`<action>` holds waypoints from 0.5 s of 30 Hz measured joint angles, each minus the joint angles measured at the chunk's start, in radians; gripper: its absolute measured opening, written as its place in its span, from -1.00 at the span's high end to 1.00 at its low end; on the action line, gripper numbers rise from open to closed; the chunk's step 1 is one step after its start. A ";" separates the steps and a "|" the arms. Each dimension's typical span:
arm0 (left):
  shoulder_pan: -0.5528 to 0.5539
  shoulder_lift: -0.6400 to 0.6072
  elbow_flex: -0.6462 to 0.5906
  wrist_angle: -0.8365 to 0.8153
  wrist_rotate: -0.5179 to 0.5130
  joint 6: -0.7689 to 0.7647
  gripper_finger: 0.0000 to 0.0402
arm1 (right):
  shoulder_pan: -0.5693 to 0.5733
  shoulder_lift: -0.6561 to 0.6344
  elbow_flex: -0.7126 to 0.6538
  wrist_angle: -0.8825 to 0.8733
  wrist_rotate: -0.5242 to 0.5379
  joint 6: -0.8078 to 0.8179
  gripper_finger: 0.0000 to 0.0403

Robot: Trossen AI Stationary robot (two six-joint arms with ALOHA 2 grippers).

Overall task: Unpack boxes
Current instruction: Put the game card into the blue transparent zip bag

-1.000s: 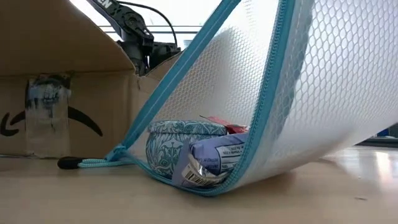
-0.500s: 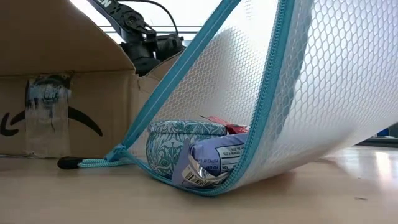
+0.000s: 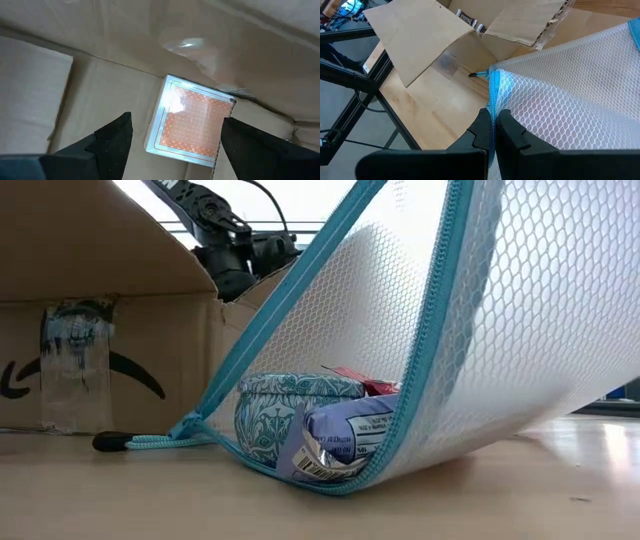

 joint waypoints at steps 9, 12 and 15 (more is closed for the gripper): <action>0.000 0.001 -0.092 0.071 -0.017 -0.009 -0.36 | 0.000 0.000 0.000 0.000 0.000 0.000 1.00; 0.000 0.001 -0.124 0.106 -0.018 -0.022 -0.36 | 0.000 0.000 0.000 0.000 0.000 0.000 1.00; 0.000 0.001 -0.151 0.151 -0.021 -0.045 -0.36 | 0.000 0.000 0.000 0.000 0.000 0.000 1.00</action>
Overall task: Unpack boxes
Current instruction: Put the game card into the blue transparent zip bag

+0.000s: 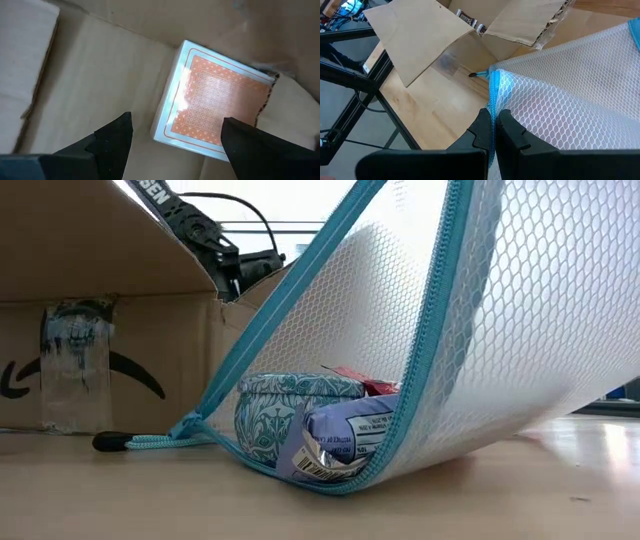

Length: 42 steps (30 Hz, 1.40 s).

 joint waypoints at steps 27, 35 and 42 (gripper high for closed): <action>0.046 -0.026 -0.014 0.018 -0.286 -0.197 -0.36 | 0.000 0.000 0.000 0.000 0.000 0.000 1.00; 0.027 -0.037 -0.007 0.018 -0.153 -0.189 -0.36 | 0.000 0.000 0.000 0.000 0.000 0.000 1.00; 0.000 -0.040 -0.007 0.022 -0.146 -0.222 -0.36 | 0.000 0.000 0.000 0.000 0.000 0.000 1.00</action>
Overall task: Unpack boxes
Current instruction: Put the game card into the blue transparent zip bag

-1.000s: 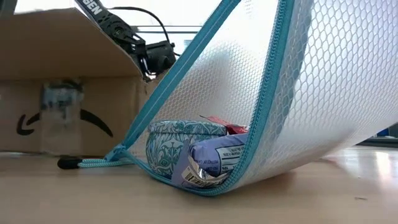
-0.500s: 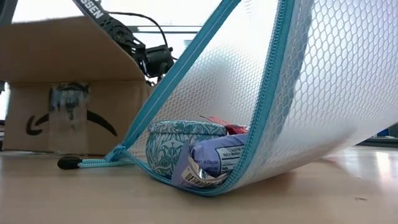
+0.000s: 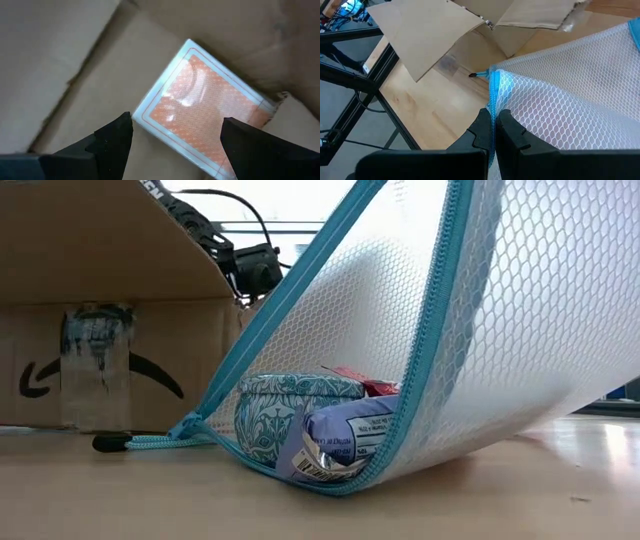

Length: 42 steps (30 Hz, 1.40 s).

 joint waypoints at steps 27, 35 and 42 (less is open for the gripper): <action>0.098 -0.073 -0.009 -0.059 -0.358 0.015 -0.36 | 0.000 0.000 0.000 0.000 0.000 0.000 1.00; 0.096 -0.101 -0.009 -0.062 -0.094 -0.067 -0.36 | 0.000 0.000 0.000 -0.001 0.000 0.000 1.00; 0.097 -0.055 -0.008 -0.068 -0.067 -0.115 -0.50 | 0.000 0.000 0.000 0.000 0.000 0.000 1.00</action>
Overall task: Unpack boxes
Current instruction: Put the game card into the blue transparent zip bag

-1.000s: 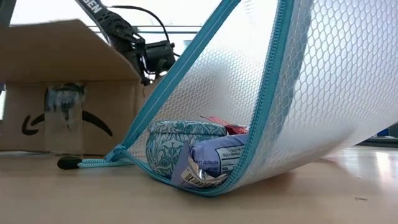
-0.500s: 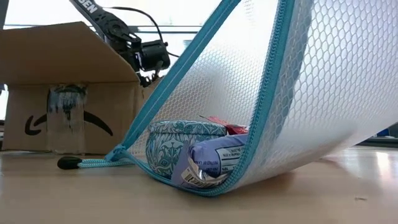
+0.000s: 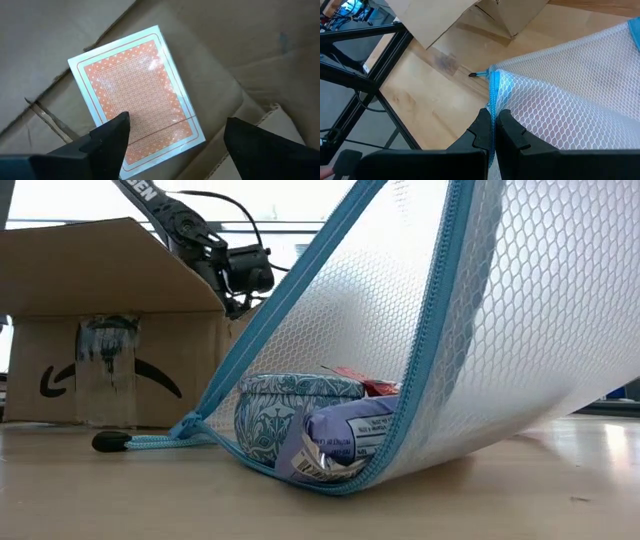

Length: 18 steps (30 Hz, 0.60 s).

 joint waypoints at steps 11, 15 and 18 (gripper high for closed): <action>0.003 0.025 0.002 0.052 -0.028 0.022 -0.87 | 0.000 0.000 0.000 0.000 0.000 0.000 1.00; 0.004 0.042 0.003 0.048 -0.041 0.027 -0.93 | 0.000 0.000 0.000 0.000 0.000 0.000 1.00; 0.004 0.042 0.003 0.048 -0.042 0.027 -0.93 | 0.000 0.000 0.000 0.000 0.000 0.000 1.00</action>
